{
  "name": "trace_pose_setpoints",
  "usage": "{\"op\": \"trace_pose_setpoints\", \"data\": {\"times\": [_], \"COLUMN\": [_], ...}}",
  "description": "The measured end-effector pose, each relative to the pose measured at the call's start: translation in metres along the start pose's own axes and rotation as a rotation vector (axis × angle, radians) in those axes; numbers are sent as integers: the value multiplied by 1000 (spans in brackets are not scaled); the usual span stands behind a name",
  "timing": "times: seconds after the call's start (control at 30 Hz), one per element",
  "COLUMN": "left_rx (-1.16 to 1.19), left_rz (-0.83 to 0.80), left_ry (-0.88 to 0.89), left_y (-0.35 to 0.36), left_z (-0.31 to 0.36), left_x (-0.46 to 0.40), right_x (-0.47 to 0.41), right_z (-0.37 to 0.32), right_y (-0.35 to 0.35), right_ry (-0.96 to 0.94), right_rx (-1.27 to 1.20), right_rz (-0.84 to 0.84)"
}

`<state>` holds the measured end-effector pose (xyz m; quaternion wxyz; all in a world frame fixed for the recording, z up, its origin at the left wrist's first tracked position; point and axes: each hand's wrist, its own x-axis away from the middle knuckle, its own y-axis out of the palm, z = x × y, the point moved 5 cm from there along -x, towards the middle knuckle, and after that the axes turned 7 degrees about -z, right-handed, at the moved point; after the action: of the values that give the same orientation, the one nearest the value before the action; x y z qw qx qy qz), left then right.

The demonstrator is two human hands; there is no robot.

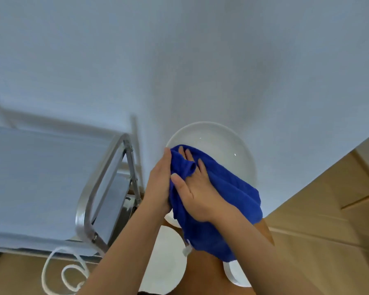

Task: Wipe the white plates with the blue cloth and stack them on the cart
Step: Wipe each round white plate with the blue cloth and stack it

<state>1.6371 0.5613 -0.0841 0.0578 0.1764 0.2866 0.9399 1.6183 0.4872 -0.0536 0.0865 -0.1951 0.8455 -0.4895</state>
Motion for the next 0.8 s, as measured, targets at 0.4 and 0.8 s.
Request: {"op": "trace_pose_setpoints", "data": {"times": [0.4, 0.8], "left_rx": [4, -105], "left_rz": [233, 282], "left_ry": [221, 332], "left_y": [-8, -8], "left_z": [18, 39], "left_x": [44, 49], "right_x": [-24, 28], "right_z": [23, 5], "right_y": [-50, 13], "right_ry": [228, 386], "right_rx": [382, 47], "right_rz": [294, 207]}}
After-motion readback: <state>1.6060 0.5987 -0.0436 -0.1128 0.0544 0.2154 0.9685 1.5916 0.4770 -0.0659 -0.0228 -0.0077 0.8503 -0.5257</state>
